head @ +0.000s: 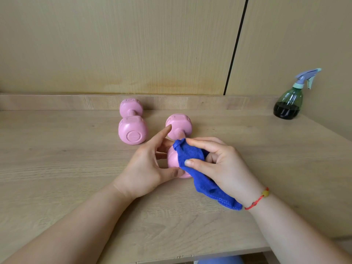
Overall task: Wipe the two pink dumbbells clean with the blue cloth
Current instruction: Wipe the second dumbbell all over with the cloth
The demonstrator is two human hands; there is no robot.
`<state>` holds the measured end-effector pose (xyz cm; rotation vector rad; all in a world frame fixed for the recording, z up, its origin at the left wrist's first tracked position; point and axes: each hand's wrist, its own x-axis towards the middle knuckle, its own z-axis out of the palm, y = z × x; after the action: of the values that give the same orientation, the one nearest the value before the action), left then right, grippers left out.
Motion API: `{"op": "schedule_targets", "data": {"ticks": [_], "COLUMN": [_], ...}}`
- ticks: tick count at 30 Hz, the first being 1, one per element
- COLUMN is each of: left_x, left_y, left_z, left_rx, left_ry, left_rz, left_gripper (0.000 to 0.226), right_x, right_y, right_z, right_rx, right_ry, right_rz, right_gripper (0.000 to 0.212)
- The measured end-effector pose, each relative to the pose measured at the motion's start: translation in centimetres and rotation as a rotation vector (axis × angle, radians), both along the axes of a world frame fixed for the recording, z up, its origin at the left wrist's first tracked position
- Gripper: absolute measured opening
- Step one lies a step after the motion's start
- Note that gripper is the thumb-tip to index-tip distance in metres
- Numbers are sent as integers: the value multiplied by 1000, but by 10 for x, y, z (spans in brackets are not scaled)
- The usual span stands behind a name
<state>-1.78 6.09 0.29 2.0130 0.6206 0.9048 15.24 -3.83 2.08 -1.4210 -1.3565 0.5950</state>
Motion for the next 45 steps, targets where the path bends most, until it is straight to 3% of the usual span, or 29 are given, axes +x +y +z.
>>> {"op": "schedule_targets", "data": {"ticks": [2, 6, 9, 12, 14, 18, 23, 25, 27, 33, 37, 41, 45], "left_x": [1, 2, 2, 2, 2, 2, 1, 0, 1, 3, 2, 1, 0], "left_y": [1, -1, -4, -4, -3, 0, 5, 6, 7, 8, 9, 9, 6], "left_z": [0, 1, 0, -2, -4, -5, -6, -7, -8, -10, -10, -9, -7], "left_rx": [25, 21, 9, 0, 1, -4, -85, -98, -104, -119, -119, -136, -143], "left_ry": [18, 18, 5, -17, -24, -5, -17, -25, -29, -40, -35, -36, -33], "left_rz": [-8, -4, -5, 13, 23, 39, 33, 30, 29, 16, 10, 18, 28], "left_gripper": [103, 101, 100, 104, 110, 119, 125, 127, 129, 131, 136, 137, 137], "right_x": [1, 1, 6, 12, 16, 13, -2, -6, -5, 15, 20, 15, -3], "right_y": [2, 11, 16, 13, 10, 14, 29, 34, 37, 29, 23, 26, 35], "right_z": [1, 4, 2, 1, 2, 13, 39, 45, 46, 37, 41, 46, 55], "right_rx": [-35, -144, -207, -242, -271, -357, -425, -455, -456, -455, -490, -540, -605], "right_ry": [127, 399, 593, 651, 653, 457, -148, -277, -253, 171, 246, 133, -277], "right_rz": [6, -30, -34, -2, 21, -13, -133, -125, -90, 48, 133, 30, -108], "right_gripper": [38, 13, 17, 32, 30, 18, 50, 46, 40, 20, 11, 23, 50]}}
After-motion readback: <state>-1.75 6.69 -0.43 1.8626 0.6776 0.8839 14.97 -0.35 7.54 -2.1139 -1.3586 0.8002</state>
